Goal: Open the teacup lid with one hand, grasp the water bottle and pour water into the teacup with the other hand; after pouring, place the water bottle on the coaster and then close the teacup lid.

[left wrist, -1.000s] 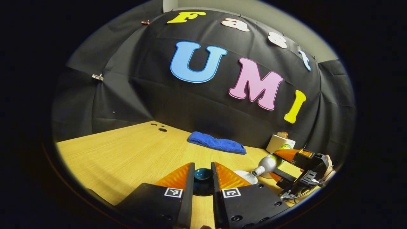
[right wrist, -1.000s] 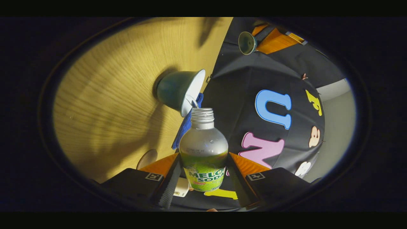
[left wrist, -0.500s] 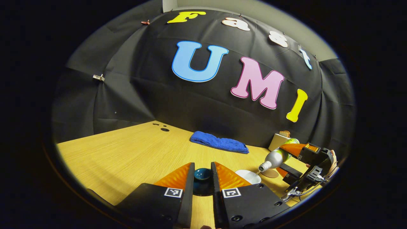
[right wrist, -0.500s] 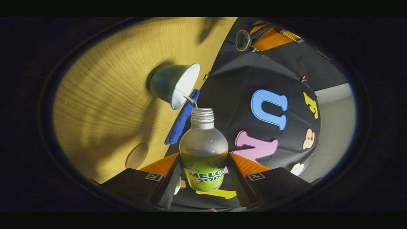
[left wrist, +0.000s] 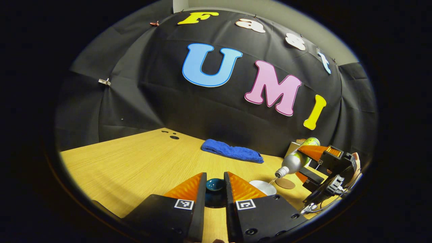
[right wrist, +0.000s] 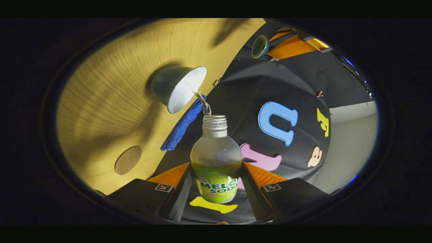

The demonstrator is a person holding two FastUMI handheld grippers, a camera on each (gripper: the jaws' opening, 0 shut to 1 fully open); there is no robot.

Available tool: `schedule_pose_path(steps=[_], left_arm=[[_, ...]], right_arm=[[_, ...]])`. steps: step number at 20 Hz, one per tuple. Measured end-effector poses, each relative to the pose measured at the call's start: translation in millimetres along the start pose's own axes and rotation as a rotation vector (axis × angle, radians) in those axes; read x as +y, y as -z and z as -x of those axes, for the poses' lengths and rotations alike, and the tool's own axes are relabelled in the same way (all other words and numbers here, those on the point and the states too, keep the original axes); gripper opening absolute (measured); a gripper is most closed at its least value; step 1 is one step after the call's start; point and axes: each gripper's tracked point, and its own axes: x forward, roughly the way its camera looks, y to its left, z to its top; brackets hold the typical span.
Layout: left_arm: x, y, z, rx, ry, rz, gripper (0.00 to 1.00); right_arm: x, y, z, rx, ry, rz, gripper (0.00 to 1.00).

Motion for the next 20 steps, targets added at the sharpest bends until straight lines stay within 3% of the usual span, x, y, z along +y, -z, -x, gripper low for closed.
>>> schedule_pose_path(steps=[5, 9, 10, 11, 12, 13, 15, 16, 20], left_arm=[[1, 3, -1, 0.007, -0.001, 0.006, 0.31], [1, 3, -1, 0.007, 0.0, 0.007, 0.31], [0, 2, -1, 0.006, 0.001, 0.007, 0.31], [0, 3, -1, 0.006, 0.002, 0.007, 0.31], [0, 2, -1, 0.006, 0.003, 0.006, 0.31], [-1, 3, -2, 0.006, 0.003, 0.006, 0.31], [-1, 3, -1, 0.007, 0.004, 0.007, 0.31], [-1, 3, -2, 0.007, 0.005, 0.008, 0.31], [0, 5, -2, 0.011, 0.003, 0.01, 0.31]], right_arm=[[-13, -2, -1, -0.022, 0.051, 0.12, 0.8], [-21, 1, -3, -0.033, 0.066, 0.161, 0.8], [-22, 2, -4, -0.033, 0.071, 0.17, 0.84], [-23, 3, -4, -0.034, 0.073, 0.178, 0.76], [-23, 1, -4, -0.037, 0.076, 0.187, 0.83], [-26, 1, -4, -0.04, 0.083, 0.197, 0.8], [-28, 1, -6, -0.047, 0.093, 0.217, 0.84], [-29, 1, -5, -0.051, 0.098, 0.223, 0.76], [-28, -2, -3, -0.058, 0.102, 0.233, 0.8]])
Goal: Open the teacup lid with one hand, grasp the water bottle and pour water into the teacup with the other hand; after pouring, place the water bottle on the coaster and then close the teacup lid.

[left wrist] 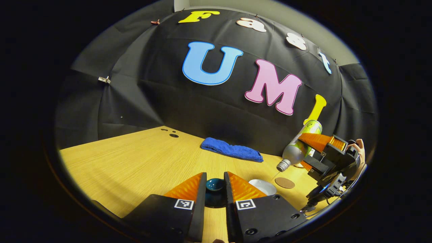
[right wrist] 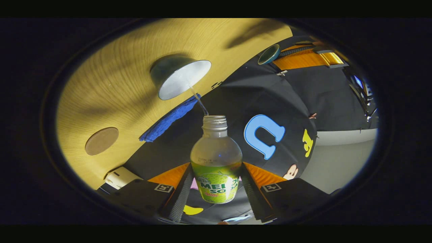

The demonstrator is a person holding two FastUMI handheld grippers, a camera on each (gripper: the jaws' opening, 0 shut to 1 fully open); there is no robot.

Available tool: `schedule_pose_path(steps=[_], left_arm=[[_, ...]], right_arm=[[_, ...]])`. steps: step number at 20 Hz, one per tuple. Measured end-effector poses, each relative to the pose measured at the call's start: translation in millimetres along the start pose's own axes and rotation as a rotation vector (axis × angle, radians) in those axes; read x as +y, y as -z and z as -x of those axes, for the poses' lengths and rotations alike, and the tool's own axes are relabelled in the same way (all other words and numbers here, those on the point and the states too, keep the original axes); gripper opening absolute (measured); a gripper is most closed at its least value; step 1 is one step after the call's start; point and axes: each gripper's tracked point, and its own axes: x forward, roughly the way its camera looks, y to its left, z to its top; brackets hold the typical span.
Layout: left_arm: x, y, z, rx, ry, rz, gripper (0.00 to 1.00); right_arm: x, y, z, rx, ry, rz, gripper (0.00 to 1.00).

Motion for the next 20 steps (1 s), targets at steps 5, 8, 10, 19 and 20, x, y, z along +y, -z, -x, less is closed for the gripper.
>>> schedule_pose_path(steps=[5, 8, 10, 19, 20], left_arm=[[0, 2, -1, 0.003, -0.002, 0.002, 0.31], [1, 1, -2, 0.003, -0.005, 0.001, 0.31], [1, 3, -2, 0.005, -0.008, 0.0, 0.31], [1, 4, -2, 0.007, -0.015, -0.004, 0.31], [1, 4, -2, 0.007, -0.014, -0.002, 0.31]], right_arm=[[-2, 2, -3, 0.001, -0.001, -0.001, 0.76], [16, -3, 2, 0.006, -0.062, -0.17, 0.8], [27, -5, 6, 0.016, -0.112, -0.307, 0.8], [58, -25, 28, 0.072, -0.254, -0.928, 0.8], [59, -25, 29, 0.086, -0.275, -1.012, 0.8]])
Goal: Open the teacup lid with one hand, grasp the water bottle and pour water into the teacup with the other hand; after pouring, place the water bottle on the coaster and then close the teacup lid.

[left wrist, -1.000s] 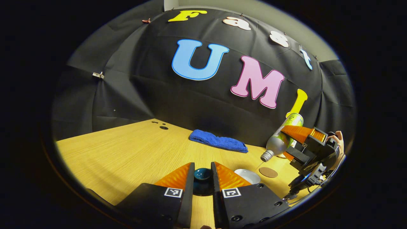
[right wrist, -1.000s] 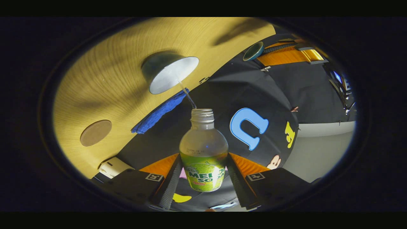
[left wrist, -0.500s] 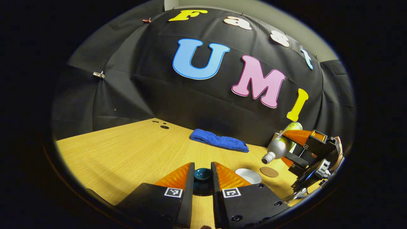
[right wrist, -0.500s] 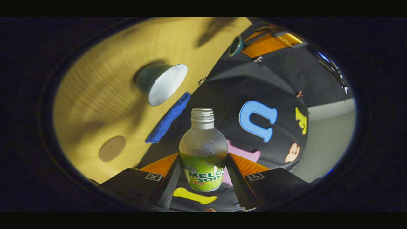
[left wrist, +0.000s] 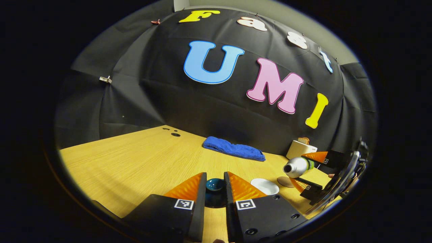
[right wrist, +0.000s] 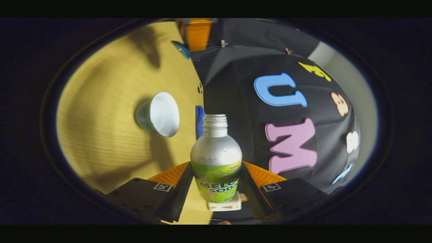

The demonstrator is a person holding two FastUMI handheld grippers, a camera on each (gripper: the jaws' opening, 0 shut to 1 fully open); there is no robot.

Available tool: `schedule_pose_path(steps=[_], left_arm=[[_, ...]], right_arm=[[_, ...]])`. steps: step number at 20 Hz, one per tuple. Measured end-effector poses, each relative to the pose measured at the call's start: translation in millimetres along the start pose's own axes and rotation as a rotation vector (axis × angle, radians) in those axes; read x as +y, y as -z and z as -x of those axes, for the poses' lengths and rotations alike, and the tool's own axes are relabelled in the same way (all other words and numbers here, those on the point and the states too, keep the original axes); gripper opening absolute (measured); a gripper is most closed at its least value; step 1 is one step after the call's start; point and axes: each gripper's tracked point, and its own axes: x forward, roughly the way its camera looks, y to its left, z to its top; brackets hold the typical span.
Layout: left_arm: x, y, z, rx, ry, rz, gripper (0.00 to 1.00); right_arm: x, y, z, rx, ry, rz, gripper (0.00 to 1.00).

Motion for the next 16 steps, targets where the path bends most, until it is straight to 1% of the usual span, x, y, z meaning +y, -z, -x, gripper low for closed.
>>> schedule_pose_path(steps=[1, 2, 5, 8, 10, 11, 12, 13, 16], left_arm=[[-1, 1, 0, 0.001, 0.001, 0.0, 0.31], [0, 1, -1, 0.002, 0.0, -0.002, 0.31], [3, 3, -3, 0.008, -0.011, -0.011, 0.31], [7, 5, -3, 0.014, -0.017, -0.009, 0.31], [7, 5, -3, 0.013, -0.018, -0.009, 0.31], [7, 5, -3, 0.012, -0.018, -0.009, 0.34], [5, 5, -3, 0.013, -0.016, -0.009, 0.31], [5, 6, -3, 0.014, -0.015, -0.009, 0.31], [3, 6, -4, 0.016, -0.013, -0.008, 0.31]], right_arm=[[1, -1, 1, 0.004, -0.021, -0.098, 0.78], [1, -4, 2, 0.004, -0.037, -0.205, 0.81], [-8, -15, -3, 0.004, -0.081, -0.532, 0.81], [-28, -21, -8, -0.031, -0.106, -0.789, 0.81], [-41, -19, -12, -0.056, -0.101, -0.909, 0.81], [-48, -13, -14, -0.063, -0.086, -0.95, 0.81], [-55, -5, -18, -0.064, -0.067, -0.973, 0.81], [-59, 6, -22, -0.055, -0.05, -0.996, 0.8], [-59, 30, -30, -0.041, -0.037, -1.088, 0.81]])
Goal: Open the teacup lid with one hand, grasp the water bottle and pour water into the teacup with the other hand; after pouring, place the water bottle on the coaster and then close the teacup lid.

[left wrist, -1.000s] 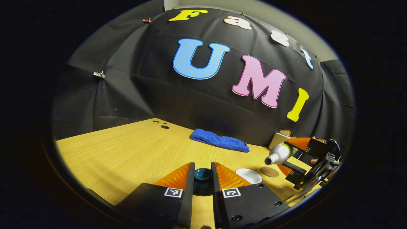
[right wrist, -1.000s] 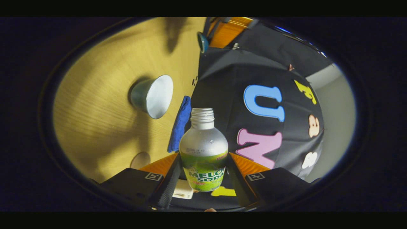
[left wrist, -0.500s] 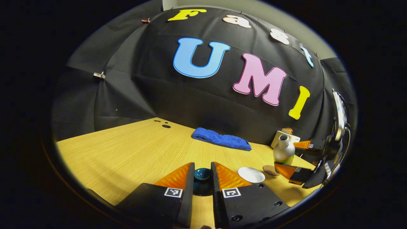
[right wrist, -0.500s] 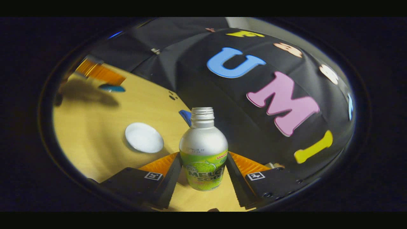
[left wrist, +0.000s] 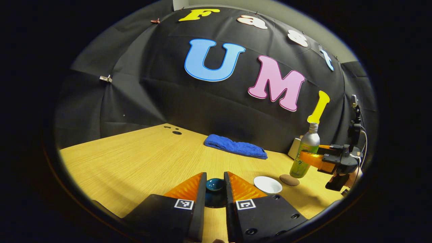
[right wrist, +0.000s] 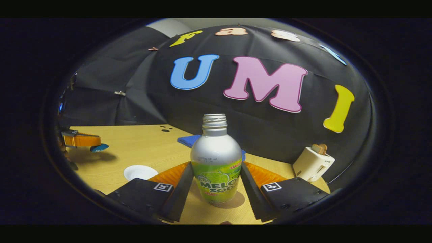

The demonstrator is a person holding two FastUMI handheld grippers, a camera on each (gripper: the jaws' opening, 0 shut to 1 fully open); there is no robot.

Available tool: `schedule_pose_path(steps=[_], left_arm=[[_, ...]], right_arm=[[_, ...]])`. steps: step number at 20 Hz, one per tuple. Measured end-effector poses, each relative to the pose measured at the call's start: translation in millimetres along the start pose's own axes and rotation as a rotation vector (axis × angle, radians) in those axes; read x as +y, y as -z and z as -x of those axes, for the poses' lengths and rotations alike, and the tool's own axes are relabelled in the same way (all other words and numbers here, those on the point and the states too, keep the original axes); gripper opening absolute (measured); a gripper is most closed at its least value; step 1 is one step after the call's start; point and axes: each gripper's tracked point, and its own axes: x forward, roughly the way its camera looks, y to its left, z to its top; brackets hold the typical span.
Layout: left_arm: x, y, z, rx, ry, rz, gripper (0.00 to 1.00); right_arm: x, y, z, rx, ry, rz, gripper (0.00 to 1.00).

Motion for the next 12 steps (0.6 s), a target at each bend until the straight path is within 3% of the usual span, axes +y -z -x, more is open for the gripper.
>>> schedule_pose_path(steps=[7, 12], left_arm=[[1, 2, 0, 0.003, -0.001, -0.002, 0.31], [2, 5, -1, 0.008, -0.001, 0.003, 0.31]], right_arm=[[-42, 46, -24, 0.065, 0.051, -0.174, 0.81], [-51, 53, -25, 0.068, 0.056, -0.26, 0.77]])
